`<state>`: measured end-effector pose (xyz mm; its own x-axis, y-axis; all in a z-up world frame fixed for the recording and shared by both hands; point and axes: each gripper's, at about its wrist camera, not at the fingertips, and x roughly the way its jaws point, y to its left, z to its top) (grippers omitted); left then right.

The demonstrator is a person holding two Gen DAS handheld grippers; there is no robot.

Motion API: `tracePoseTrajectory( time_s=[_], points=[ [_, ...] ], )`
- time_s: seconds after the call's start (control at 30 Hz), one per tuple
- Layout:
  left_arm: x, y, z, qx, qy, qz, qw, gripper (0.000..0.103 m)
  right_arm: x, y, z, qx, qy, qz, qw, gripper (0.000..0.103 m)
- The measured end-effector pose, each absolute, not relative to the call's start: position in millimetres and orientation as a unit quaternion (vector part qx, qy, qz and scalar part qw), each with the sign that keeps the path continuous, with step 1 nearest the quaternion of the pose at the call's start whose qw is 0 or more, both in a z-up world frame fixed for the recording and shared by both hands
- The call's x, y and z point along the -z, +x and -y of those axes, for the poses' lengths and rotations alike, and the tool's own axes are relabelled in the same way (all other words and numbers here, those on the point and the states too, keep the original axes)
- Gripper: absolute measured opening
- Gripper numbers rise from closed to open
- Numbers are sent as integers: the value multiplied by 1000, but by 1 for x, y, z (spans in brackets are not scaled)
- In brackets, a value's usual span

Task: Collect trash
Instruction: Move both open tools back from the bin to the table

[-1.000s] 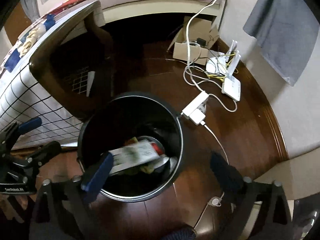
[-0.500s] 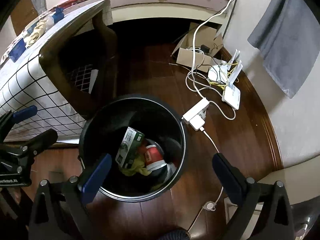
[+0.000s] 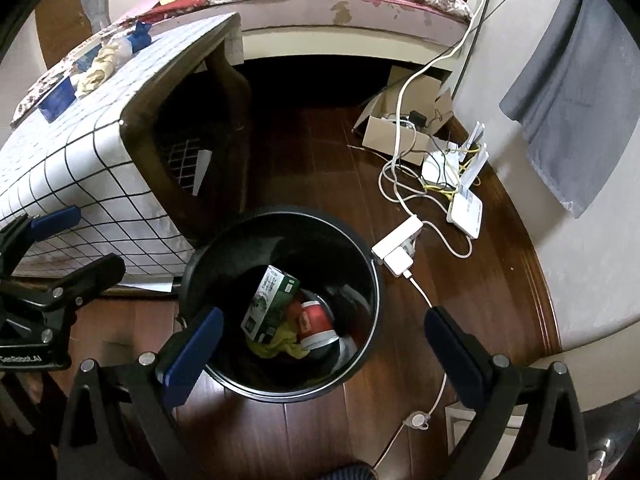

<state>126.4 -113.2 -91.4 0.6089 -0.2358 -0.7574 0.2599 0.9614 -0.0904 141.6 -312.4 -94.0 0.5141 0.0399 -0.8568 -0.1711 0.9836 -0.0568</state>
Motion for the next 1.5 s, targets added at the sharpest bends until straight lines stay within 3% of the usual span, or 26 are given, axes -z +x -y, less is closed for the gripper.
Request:
tracePoseTrajectory(
  time_s=[0.7, 1.1, 1.5],
  points=[
    [45, 112, 62, 81, -4, -364, 928, 101, 50, 144, 278, -96, -68, -417, 901, 102],
    [21, 115, -17, -3, -25, -333, 943, 101, 11, 162, 214, -147, -51, -347, 925, 102],
    [18, 154, -114, -100, -52, -328, 938, 101, 8, 193, 137, -198, -92, -344, 913, 102]
  ],
)
